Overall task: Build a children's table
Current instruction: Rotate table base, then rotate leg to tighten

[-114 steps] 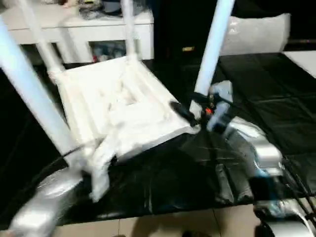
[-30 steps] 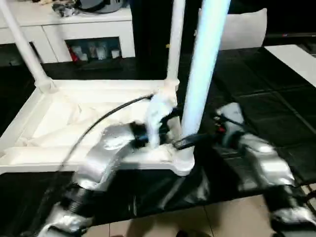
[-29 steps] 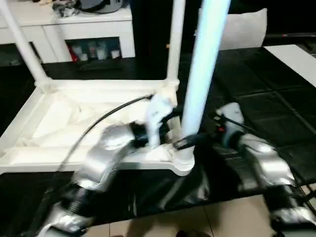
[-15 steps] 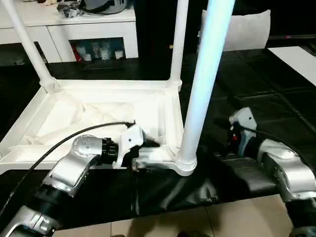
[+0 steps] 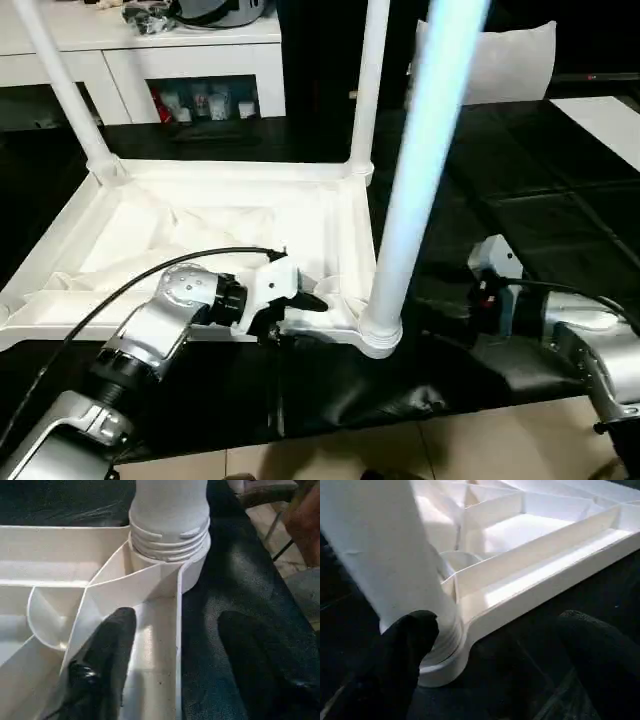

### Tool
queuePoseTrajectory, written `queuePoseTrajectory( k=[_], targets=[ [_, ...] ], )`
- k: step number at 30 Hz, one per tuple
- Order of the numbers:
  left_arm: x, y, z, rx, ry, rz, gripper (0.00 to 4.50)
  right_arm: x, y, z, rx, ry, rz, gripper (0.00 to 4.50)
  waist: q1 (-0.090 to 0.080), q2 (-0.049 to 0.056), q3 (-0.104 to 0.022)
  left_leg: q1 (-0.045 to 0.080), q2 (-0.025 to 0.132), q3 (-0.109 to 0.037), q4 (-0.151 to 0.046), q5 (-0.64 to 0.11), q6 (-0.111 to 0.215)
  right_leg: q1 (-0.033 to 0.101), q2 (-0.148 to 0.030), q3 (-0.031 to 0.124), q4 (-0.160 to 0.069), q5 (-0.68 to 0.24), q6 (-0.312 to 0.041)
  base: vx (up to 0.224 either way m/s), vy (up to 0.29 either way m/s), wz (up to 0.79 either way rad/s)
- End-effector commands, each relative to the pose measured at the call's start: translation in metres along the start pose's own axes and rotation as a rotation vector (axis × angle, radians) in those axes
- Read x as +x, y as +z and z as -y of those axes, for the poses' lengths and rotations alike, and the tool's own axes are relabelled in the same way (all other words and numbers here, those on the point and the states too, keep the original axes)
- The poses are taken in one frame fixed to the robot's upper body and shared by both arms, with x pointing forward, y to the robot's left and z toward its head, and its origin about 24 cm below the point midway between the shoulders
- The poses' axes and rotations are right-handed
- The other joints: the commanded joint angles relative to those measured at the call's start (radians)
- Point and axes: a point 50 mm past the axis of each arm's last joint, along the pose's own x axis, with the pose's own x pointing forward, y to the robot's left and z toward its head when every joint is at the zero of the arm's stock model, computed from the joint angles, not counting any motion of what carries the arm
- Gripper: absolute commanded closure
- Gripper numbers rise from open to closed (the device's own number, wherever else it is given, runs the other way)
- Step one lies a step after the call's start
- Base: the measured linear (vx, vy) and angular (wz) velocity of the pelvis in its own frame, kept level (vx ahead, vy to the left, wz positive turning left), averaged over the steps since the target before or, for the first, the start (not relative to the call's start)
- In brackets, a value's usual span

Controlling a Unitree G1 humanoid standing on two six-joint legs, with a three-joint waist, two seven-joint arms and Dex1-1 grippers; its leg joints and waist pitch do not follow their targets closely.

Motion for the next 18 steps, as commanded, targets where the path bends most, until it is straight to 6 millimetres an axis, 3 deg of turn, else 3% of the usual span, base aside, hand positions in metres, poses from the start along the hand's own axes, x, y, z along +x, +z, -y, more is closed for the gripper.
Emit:
queuePoseTrajectory(
  k=[1, 5, 6, 18],
  targets=[
    [-0.0001, 0.0009, -0.002, 0.016, -0.008, -0.023, 1.91, 0.0014, 0.0036, -0.005, -0.016, 0.044, 0.009, 0.0, 0.007, -0.007, -0.076, -0.025, 0.004, 0.019, -0.064, -0.059, 0.099, 0.081, -0.059, 0.055, -0.09, -0.355, -0.064, 0.0, 0.0, 0.0],
    [-0.0031, -0.0041, -0.0049, -0.008, -0.002, -0.046, 2.09, 0.0008, 0.0004, -0.0066, -0.014, 0.077, 0.001, 0.0, 0.007, -0.007, -0.077, -0.025, 0.002, 0.019, -0.063, -0.053, 0.103, 0.081, -0.057, 0.054, -0.09, -0.35, -0.064, 0.0, 0.0, 0.0],
    [-0.0033, -0.0042, -0.005, -0.008, -0.003, -0.046, 2.33, 0.0007, 0.0002, -0.0068, -0.014, 0.082, 0.001, 0.0, 0.007, -0.009, -0.078, -0.025, 0.003, 0.019, -0.063, -0.053, 0.103, 0.082, -0.058, 0.054, -0.09, -0.349, -0.064, 0.0, 0.0, 0.0],
    [-0.0058, -0.0078, -0.0075, -0.029, -0.017, -0.068, 3.3, -0.0037, -0.001, -0.0072, 0.003, 0.141, 0.031, 0.0, 0.013, -0.008, -0.078, -0.024, 0.005, 0.019, -0.064, -0.048, 0.104, 0.082, -0.06, 0.055, -0.088, -0.343, -0.074, 0.0, 0.0, 0.0]
  ],
)
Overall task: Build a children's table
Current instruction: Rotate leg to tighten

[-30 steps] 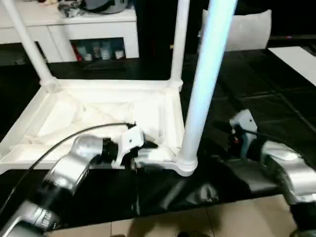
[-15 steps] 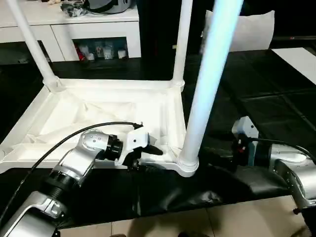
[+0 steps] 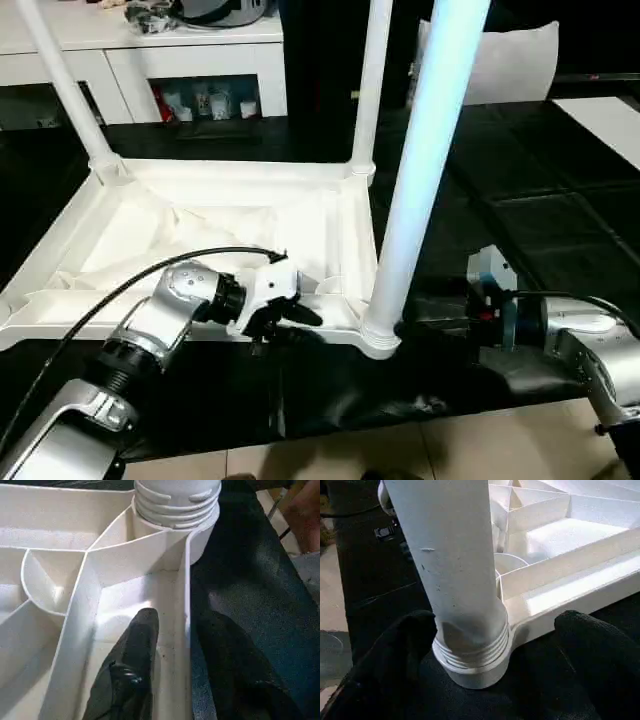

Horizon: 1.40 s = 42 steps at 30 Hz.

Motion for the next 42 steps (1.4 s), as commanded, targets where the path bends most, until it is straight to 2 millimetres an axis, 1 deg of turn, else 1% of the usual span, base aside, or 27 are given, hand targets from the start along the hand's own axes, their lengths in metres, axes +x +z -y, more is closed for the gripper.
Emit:
queuePoseTrajectory(
  k=[1, 2, 3, 4, 7, 8, 9, 11, 12, 14, 17, 18, 19, 20, 22, 23, 24, 26, 27, 30, 33, 35, 37, 38, 39, 40, 42],
  targets=[
    [-0.003, 0.0, -0.002, 0.01, -0.006, -0.017, 3.35, -0.006, 0.002, 0.0, 0.007, 0.015, 0.011, 0.0, 0.008, -0.008, -0.078, -0.024, 0.006, 0.019, -0.063, -0.05, 0.104, 0.082, -0.06, 0.055, -0.088, -0.345, -0.074, 0.0, 0.0, 0.0],
    [-0.003, 0.0, -0.002, 0.01, -0.008, -0.018, 3.35, -0.005, 0.003, -0.001, 0.006, 0.023, 0.012, 0.0, 0.009, -0.008, -0.078, -0.024, 0.005, 0.019, -0.062, -0.049, 0.107, 0.082, -0.06, 0.055, -0.089, -0.344, -0.073, 0.0, 0.0, 0.0],
    [-0.003, 0.0, -0.002, 0.009, -0.013, -0.02, 3.44, -0.005, 0.005, -0.002, 0.003, 0.04, 0.015, 0.0, 0.009, -0.008, -0.078, -0.024, 0.005, 0.019, -0.062, -0.049, 0.107, 0.082, -0.06, 0.055, -0.089, -0.344, -0.073, 0.0, 0.0, 0.0],
    [-0.002, 0.0, -0.002, 0.008, -0.017, -0.019, 3.69, -0.005, 0.008, -0.003, 0.001, 0.054, 0.018, 0.0, 0.01, -0.007, -0.079, -0.024, 0.006, 0.018, -0.063, -0.046, 0.11, 0.083, -0.06, 0.056, -0.087, -0.34, -0.074, 0.0, 0.0, 0.0],
    [-0.002, -0.001, -0.001, 0.003, -0.027, -0.016, 3.76, -0.003, 0.011, -0.005, 0.005, 0.083, 0.027, 0.0, 0.011, -0.008, -0.079, -0.025, 0.006, 0.019, -0.062, -0.042, 0.109, 0.083, -0.06, 0.056, -0.086, -0.332, -0.078, 0.0, 0.0, 0.0],
    [-0.002, -0.001, -0.001, 0.003, -0.031, -0.015, 3.99, -0.003, 0.012, -0.005, 0.008, 0.089, 0.03, 0.0, 0.012, -0.007, -0.079, -0.025, 0.006, 0.018, -0.063, -0.044, 0.109, 0.083, -0.06, 0.055, -0.086, -0.334, -0.078, 0.0, 0.0, 0.0],
    [-0.002, -0.001, -0.001, 0.001, -0.034, -0.015, 4.18, -0.002, 0.013, -0.005, 0.01, 0.098, 0.032, 0.3, 0.011, -0.007, -0.079, -0.024, 0.007, 0.019, -0.063, -0.045, 0.109, 0.082, -0.06, 0.055, -0.087, -0.337, -0.077, 0.0, 0.0, 0.0],
    [-0.002, -0.001, 0.0, 0.001, -0.037, -0.016, 4.21, -0.001, 0.015, -0.005, 0.01, 0.11, 0.035, 0.38, 0.013, -0.007, -0.079, -0.024, 0.006, 0.019, -0.063, -0.044, 0.107, 0.083, -0.06, 0.055, -0.087, -0.341, -0.075, 0.0, 0.0, 0.0],
    [-0.001, -0.001, 0.0, 0.002, -0.04, -0.014, 4.32, 0.0, 0.016, -0.005, 0.013, 0.119, 0.037, 0.43, 0.013, -0.007, -0.079, -0.025, 0.005, 0.019, -0.062, -0.044, 0.106, 0.083, -0.059, 0.054, -0.088, -0.342, -0.074, 0.0, 0.0, 0.0],
    [0.001, 0.003, 0.001, 0.025, -0.056, 0.026, 4.48, 0.006, 0.02, -0.006, 0.013, 0.157, 0.04, 0.73, 0.014, -0.007, -0.08, -0.024, 0.006, 0.018, -0.062, -0.04, 0.105, 0.082, -0.06, 0.055, -0.086, -0.336, -0.075, 0.0, 0.0, 0.0],
    [0.004, 0.007, 0.002, 0.033, -0.07, 0.046, 4.5, 0.01, 0.022, -0.006, 0.01, 0.174, 0.041, 0.85, 0.017, -0.007, -0.081, -0.023, 0.008, 0.019, -0.062, -0.028, 0.105, 0.081, -0.061, 0.057, -0.083, -0.32, -0.081, 0.0, 0.0, 0.0],
    [0.005, 0.008, 0.003, 0.038, -0.077, 0.054, 4.5, 0.011, 0.023, -0.006, 0.009, 0.185, 0.04, 1.03, 0.02, -0.007, -0.082, -0.024, 0.009, 0.018, -0.062, -0.02, 0.107, 0.082, -0.062, 0.058, -0.08, -0.307, -0.087, 0.0, 0.0, 0.0],
    [0.006, 0.009, 0.003, 0.041, -0.084, 0.057, 4.5, 0.012, 0.023, -0.006, 0.009, 0.199, 0.039, 1.03, 0.024, -0.011, -0.083, -0.023, 0.012, 0.019, -0.062, -0.014, 0.109, 0.081, -0.062, 0.059, -0.078, -0.294, -0.092, 0.0, 0.0, 0.0],
    [0.006, 0.01, 0.003, 0.043, -0.086, 0.057, 4.5, 0.013, 0.024, -0.007, 0.009, 0.212, 0.036, 1.25, 0.028, -0.008, -0.084, -0.023, 0.012, 0.019, -0.062, -0.007, 0.111, 0.081, -0.063, 0.061, -0.075, -0.282, -0.099, 0.0, 0.0, 0.0],
    [0.007, 0.01, 0.003, 0.043, -0.086, 0.055, 4.5, 0.014, 0.024, -0.007, 0.009, 0.223, 0.033, 1.33, 0.03, -0.008, -0.084, -0.023, 0.013, 0.018, -0.062, -0.001, 0.111, 0.081, -0.062, 0.061, -0.073, -0.272, -0.102, 0.0, 0.0, 0.0],
    [0.007, 0.009, 0.003, 0.044, -0.085, 0.05, 4.5, 0.015, 0.026, -0.009, 0.015, 0.243, 0.029, 1.41, 0.029, -0.009, -0.084, -0.023, 0.013, 0.018, -0.062, 0.001, 0.11, 0.082, -0.062, 0.061, -0.072, -0.267, -0.104, 0.0, 0.0, 0.0],
    [0.007, 0.008, 0.003, 0.045, -0.083, 0.047, 4.5, 0.016, 0.027, -0.009, 0.016, 0.248, 0.028, 1.54, 0.03, -0.009, -0.083, -0.024, 0.012, 0.019, -0.062, -0.001, 0.11, 0.082, -0.062, 0.061, -0.073, -0.27, -0.103, 0.0, 0.0, 0.0],
    [0.006, 0.007, 0.003, 0.044, -0.082, 0.041, 4.5, 0.017, 0.03, -0.011, 0.015, 0.258, 0.024, 1.78, 0.031, -0.009, -0.083, -0.024, 0.011, 0.02, -0.062, -0.006, 0.107, 0.082, -0.063, 0.061, -0.075, -0.284, -0.098, 0.0, 0.0, 0.0],
    [0.006, 0.006, 0.003, 0.043, -0.084, 0.038, 4.5, 0.017, 0.032, -0.011, 0.013, 0.257, 0.022, 1.78, 0.032, -0.009, -0.082, -0.023, 0.011, 0.02, -0.063, -0.009, 0.105, 0.082, -0.063, 0.061, -0.077, -0.292, -0.095, 0.0, 0.0, 0.0],
    [0.005, 0.005, 0.004, 0.042, -0.092, 0.03, 4.5, 0.019, 0.035, -0.013, 0.012, 0.266, 0.015, 2.09, 0.033, -0.009, -0.081, -0.022, 0.009, 0.021, -0.063, -0.02, 0.098, 0.081, -0.063, 0.06, -0.081, -0.321, -0.079, 0.0, 0.0, 0.0],
    [0.005, 0.005, 0.004, 0.034, -0.089, 0.033, 4.5, 0.024, 0.04, -0.01, 0.015, 0.271, 0.015, 2.29, 0.033, -0.008, -0.081, -0.021, 0.008, 0.021, -0.064, -0.028, 0.091, 0.081, -0.062, 0.058, -0.084, -0.343, -0.069, 0.0, 0.0, 0.0],
    [0.005, 0.005, 0.004, 0.029, -0.083, 0.033, 4.5, 0.027, 0.042, -0.009, 0.019, 0.273, 0.013, 2.45, 0.03, -0.008, -0.081, -0.024, 0.006, 0.021, -0.063, -0.03, 0.089, 0.081, -0.062, 0.057, -0.085, -0.348, -0.064, 0.0, 0.0, 0.0],
    [0.004, 0.005, 0.002, 0.011, -0.065, 0.03, 4.5, 0.029, 0.041, -0.007, 0.023, 0.273, 0.013, 2.49, 0.029, -0.009, -0.08, -0.023, 0.005, 0.022, -0.063, -0.04, 0.087, 0.08, -0.061, 0.056, -0.087, -0.364, -0.059, 0.0, 0.0, 0.0],
    [0.004, 0.006, 0.0, -0.01, -0.039, 0.031, 4.5, 0.03, 0.041, -0.006, 0.037, 0.264, 0.02, 2.51, 0.029, -0.014, -0.08, -0.022, 0.005, 0.022, -0.063, -0.04, 0.086, 0.08, -0.061, 0.055, -0.087, -0.372, -0.055, 0.0, 0.0, 0.0],
    [0.004, 0.007, -0.002, -0.033, -0.018, 0.042, 4.5, 0.032, 0.039, -0.006, 0.047, 0.25, 0.025, 2.52, 0.027, -0.012, -0.08, -0.021, 0.007, 0.023, -0.064, -0.039, 0.085, 0.078, -0.062, 0.056, -0.087, -0.373, -0.057, 0.0, 0.0, 0.0],
    [0.004, 0.007, -0.002, -0.033, -0.018, 0.042, 4.5, 0.032, 0.039, -0.006, 0.047, 0.25, 0.025, 2.52, 0.027, -0.012, -0.08, -0.021, 0.007, 0.023, -0.064, -0.039, 0.085, 0.078, -0.062, 0.056, -0.087, -0.373, -0.057, 0.0, 0.0, 0.0],
    [0.007, 0.011, -0.005, -0.065, 0.029, 0.057, 4.5, 0.039, 0.034, -0.004, 0.065, 0.169, 0.032, 2.53, 0.026, -0.01, -0.079, -0.022, 0.006, 0.021, -0.064, -0.036, 0.08, 0.078, -0.061, 0.054, -0.087, -0.373, -0.056, 0.0, 0.0, 0.0]
  ],
)
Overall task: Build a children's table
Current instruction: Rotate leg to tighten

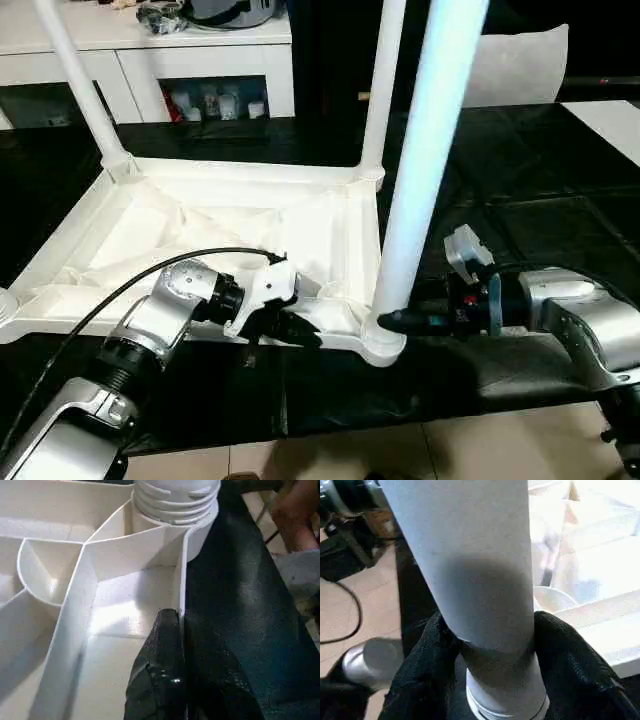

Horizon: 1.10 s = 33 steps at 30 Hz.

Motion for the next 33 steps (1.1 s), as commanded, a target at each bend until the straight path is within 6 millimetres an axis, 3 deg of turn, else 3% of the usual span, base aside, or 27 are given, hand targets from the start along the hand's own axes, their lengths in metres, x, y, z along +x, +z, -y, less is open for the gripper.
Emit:
queuePoseTrajectory(
  k=[1, 2, 5, 6, 7, 9, 13, 14, 16, 19, 20, 24, 33],
  targets=[
    [0.012, 0.018, -0.006, -0.03, 0.093, 0.07, 4.5, 0.02, -0.002, 0.008, 0.013, -0.133, 0.027, 2.53, 0.003, -0.014, -0.077, -0.025, 0.005, 0.021, -0.063, -0.041, 0.07, 0.078, -0.062, 0.054, -0.088, -0.383, -0.051, 0.0, 0.0, 0.0],
    [0.016, 0.023, -0.009, -0.041, 0.137, 0.089, 4.5, 0.025, -0.004, 0.013, 0.029, -0.218, 0.033, 2.54, -0.007, -0.011, -0.077, -0.025, 0.002, 0.02, -0.063, -0.048, 0.052, 0.077, -0.061, 0.048, -0.093, -0.397, -0.047, 0.0, 0.0, 0.0],
    [0.026, 0.032, -0.015, -0.078, 0.228, 0.121, 4.5, 0.035, -0.005, 0.023, 0.076, -0.357, 0.059, 2.56, -0.027, -0.012, -0.078, -0.026, 0.0, 0.019, -0.062, -0.048, 0.047, 0.078, -0.059, 0.047, -0.093, -0.39, -0.048, 0.0, 0.0, 0.0],
    [0.036, 0.04, -0.021, -0.123, 0.3, 0.146, 4.5, 0.043, -0.005, 0.033, 0.111, -0.474, 0.079, 2.57, -0.027, 0.001, -0.08, -0.025, -0.003, 0.017, -0.06, -0.05, 0.056, 0.081, -0.06, 0.048, -0.092, -0.381, -0.052, 0.0, 0.0, 0.0],
    [0.037, 0.042, -0.022, -0.132, 0.313, 0.15, 4.5, 0.044, -0.005, 0.035, 0.118, -0.496, 0.082, 2.57, -0.036, -0.004, -0.08, -0.026, 0.0, 0.02, -0.06, -0.041, 0.054, 0.078, -0.059, 0.051, -0.09, -0.363, -0.06, 0.0, 0.0, 0.0],
    [0.047, 0.049, -0.026, -0.159, 0.369, 0.163, 4.5, 0.052, -0.005, 0.041, 0.15, -0.591, 0.098, 2.58, -0.036, -0.009, -0.081, -0.025, -0.008, 0.022, -0.057, -0.047, 0.06, 0.078, -0.059, 0.047, -0.094, -0.381, -0.062, 0.0, 0.0, 0.0],
    [0.062, 0.071, -0.041, -0.147, 0.566, 0.208, 4.5, 0.066, 0.001, 0.056, 0.157, -0.821, 0.093, 2.59, -0.037, -0.002, -0.084, -0.029, -0.01, 0.021, -0.055, -0.017, 0.078, 0.077, -0.053, 0.048, -0.095, -0.348, -0.053, 0.0, 0.0, 0.0],
    [0.063, 0.074, -0.042, -0.138, 0.575, 0.211, 4.5, 0.068, 0.004, 0.056, 0.152, -0.823, 0.107, 2.59, -0.034, 0.0, -0.088, -0.028, -0.008, 0.019, -0.056, -0.009, 0.078, 0.08, -0.056, 0.048, -0.091, -0.33, -0.058, 0.0, 0.0, 0.0],
    [0.063, 0.076, -0.042, -0.121, 0.58, 0.21, 4.5, 0.07, 0.006, 0.055, 0.157, -0.795, 0.136, 2.04, -0.031, 0.0, -0.089, -0.031, -0.005, 0.017, -0.057, 0.0, 0.095, 0.084, -0.059, 0.051, -0.085, -0.292, -0.068, 0.0, 0.0, 0.0],
    [0.058, 0.073, -0.042, -0.075, 0.571, 0.183, 4.5, 0.066, 0.01, 0.055, 0.143, -0.788, 0.195, 1.84, -0.031, 0.003, -0.091, -0.032, -0.003, 0.017, -0.056, 0.021, 0.117, 0.084, -0.06, 0.054, -0.078, -0.24, -0.09, 0.0, 0.0, 0.0],
    [0.056, 0.07, -0.042, -0.07, 0.567, 0.178, 4.5, 0.064, 0.011, 0.054, 0.128, -0.779, 0.208, 1.54, -0.028, 0.005, -0.091, -0.031, -0.002, 0.017, -0.056, 0.025, 0.122, 0.084, -0.06, 0.054, -0.076, -0.228, -0.1, 0.0, 0.0, 0.0],
    [0.05, 0.062, -0.043, -0.061, 0.553, 0.166, 4.5, 0.054, 0.01, 0.054, 0.096, -0.77, 0.231, 1.26, -0.027, 0.005, -0.089, -0.029, -0.002, 0.019, -0.057, 0.003, 0.122, 0.084, -0.061, 0.054, -0.079, -0.248, -0.104, 0.0, 0.0, 0.0],
    [0.029, 0.038, -0.034, 0.019, 0.394, 0.133, 4.5, 0.008, -0.006, 0.043, -0.049, -0.513, 0.178, 0.6, -0.012, 0.002, -0.089, -0.032, 0.001, 0.019, -0.055, -0.004, 0.148, 0.085, -0.061, 0.056, -0.077, -0.242, -0.1, 0.0, 0.0, 0.0]
  ],
)
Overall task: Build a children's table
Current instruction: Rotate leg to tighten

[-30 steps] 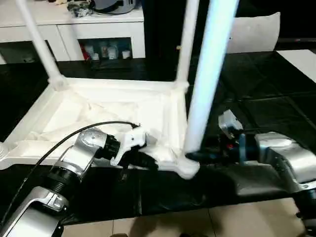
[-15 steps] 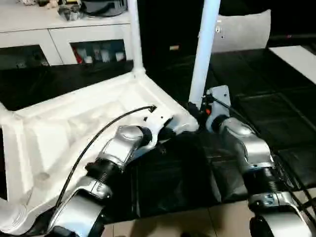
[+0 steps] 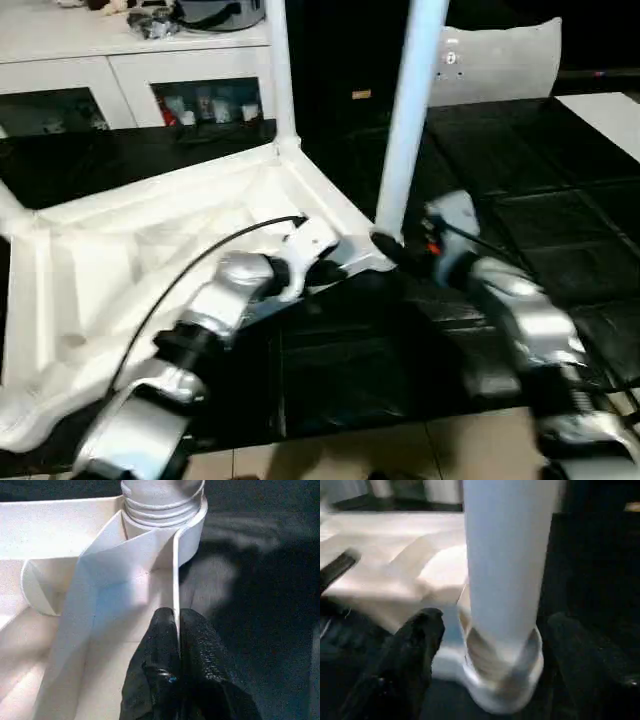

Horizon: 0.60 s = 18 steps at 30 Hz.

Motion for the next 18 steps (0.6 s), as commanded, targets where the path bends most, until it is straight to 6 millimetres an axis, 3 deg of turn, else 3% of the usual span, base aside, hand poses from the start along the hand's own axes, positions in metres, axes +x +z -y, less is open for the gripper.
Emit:
queuePoseTrajectory(
  k=[1, 3, 7, 9, 13, 18],
  targets=[
    [-0.003, 0.014, 0.004, 0.076, -0.079, 0.093, 4.5, -0.006, 0.008, -0.003, -0.042, 0.1, 0.024, 0.6, 0.007, -0.013, -0.082, -0.025, 0.004, 0.018, -0.053, -0.002, 0.146, 0.089, -0.061, 0.057, -0.073, -0.244, -0.105, 0.0, 0.0, 0.0],
    [-0.009, 0.005, 0.01, 0.133, -0.193, 0.061, 4.5, -0.021, 0.007, -0.002, -0.098, 0.229, -0.016, 0.6, 0.011, -0.014, -0.08, -0.024, 0.005, 0.019, -0.053, -0.012, 0.151, 0.089, -0.06, 0.057, -0.075, -0.255, -0.106, 0.0, 0.0, 0.0],
    [-0.012, 0.001, 0.013, 0.181, -0.261, 0.039, 4.5, -0.03, 0.007, -0.001, -0.111, 0.315, -0.04, 0.6, 0.026, -0.014, -0.077, -0.019, 0.006, 0.024, -0.053, -0.033, 0.145, 0.081, -0.06, 0.055, -0.081, -0.303, -0.102, 0.0, 0.0, 0.0],
    [-0.018, -0.003, 0.018, 0.224, -0.384, 0.019, 4.5, -0.036, 0.009, 0.001, -0.124, 0.377, -0.066, 0.87, 0.036, -0.017, -0.077, -0.016, 0.008, 0.024, -0.056, -0.043, 0.136, 0.08, -0.06, 0.056, -0.084, -0.336, -0.092, 0.0, 0.0, 0.0],
    [-0.023, -0.003, 0.02, 0.259, -0.466, 0.005, 4.5, -0.038, 0.012, -0.004, -0.126, 0.481, -0.101, 1.26, 0.048, -0.017, -0.078, -0.012, 0.014, 0.025, -0.057, -0.047, 0.129, 0.076, -0.06, 0.057, -0.08, -0.323, -0.099, 0.0, 0.0, 0.0],
    [-0.028, -0.001, 0.021, 0.305, -0.558, -0.01, 4.5, -0.04, 0.01, -0.013, -0.104, 0.632, -0.159, 1.58, 0.055, -0.021, -0.079, -0.018, 0.014, 0.024, -0.057, -0.03, 0.129, 0.079, -0.062, 0.057, -0.075, -0.311, -0.096, 0.0, 0.0, 0.0]
  ],
)
